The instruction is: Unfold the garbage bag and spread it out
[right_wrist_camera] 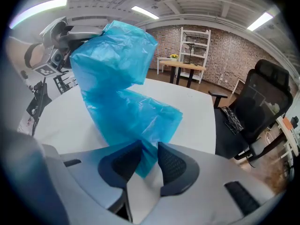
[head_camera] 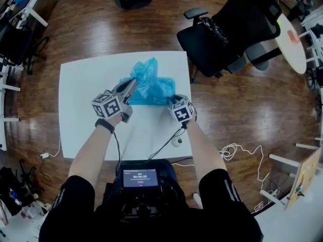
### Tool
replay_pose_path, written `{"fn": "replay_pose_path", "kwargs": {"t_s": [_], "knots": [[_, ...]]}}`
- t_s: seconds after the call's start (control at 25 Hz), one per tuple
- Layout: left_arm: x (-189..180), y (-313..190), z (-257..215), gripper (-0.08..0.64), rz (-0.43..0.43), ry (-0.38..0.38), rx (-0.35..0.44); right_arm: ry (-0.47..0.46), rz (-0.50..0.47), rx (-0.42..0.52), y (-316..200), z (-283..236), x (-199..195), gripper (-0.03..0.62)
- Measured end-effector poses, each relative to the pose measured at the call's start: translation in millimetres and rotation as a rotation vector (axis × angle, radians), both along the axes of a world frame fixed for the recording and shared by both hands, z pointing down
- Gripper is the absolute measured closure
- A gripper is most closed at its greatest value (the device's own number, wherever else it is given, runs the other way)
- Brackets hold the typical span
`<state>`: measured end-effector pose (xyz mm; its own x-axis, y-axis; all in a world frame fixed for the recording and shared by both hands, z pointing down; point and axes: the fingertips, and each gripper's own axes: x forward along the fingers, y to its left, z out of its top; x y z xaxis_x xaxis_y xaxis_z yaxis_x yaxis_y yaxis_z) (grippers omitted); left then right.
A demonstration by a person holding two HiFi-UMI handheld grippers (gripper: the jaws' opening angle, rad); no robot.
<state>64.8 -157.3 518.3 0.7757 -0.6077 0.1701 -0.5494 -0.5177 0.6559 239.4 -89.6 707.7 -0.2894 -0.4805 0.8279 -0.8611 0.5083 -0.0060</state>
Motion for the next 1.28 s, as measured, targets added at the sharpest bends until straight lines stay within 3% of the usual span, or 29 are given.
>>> {"fn": "replay_pose_path", "kwargs": {"t_s": [0.16,0.48,0.96,1.28], "knots": [[-45.9,-4.2,-11.4,0.557,-0.086,0.023,0.015,0.001,0.014,0.011,-0.3,-0.1,-0.4,0.445],[-150.1,-4.6,-3.8,0.557,-0.254,-0.019,-0.001,0.025,0.017,0.013,0.4,2.6,3.4,0.445],[-259.3,14.5,24.4,0.557,-0.380,-0.110,-0.044,0.061,0.031,0.007,0.1,0.7,4.3,0.445],[-315.6,34.0,67.1,0.555,-0.439,-0.225,-0.140,0.072,0.037,0.002,-0.8,1.9,1.7,0.460]]}}
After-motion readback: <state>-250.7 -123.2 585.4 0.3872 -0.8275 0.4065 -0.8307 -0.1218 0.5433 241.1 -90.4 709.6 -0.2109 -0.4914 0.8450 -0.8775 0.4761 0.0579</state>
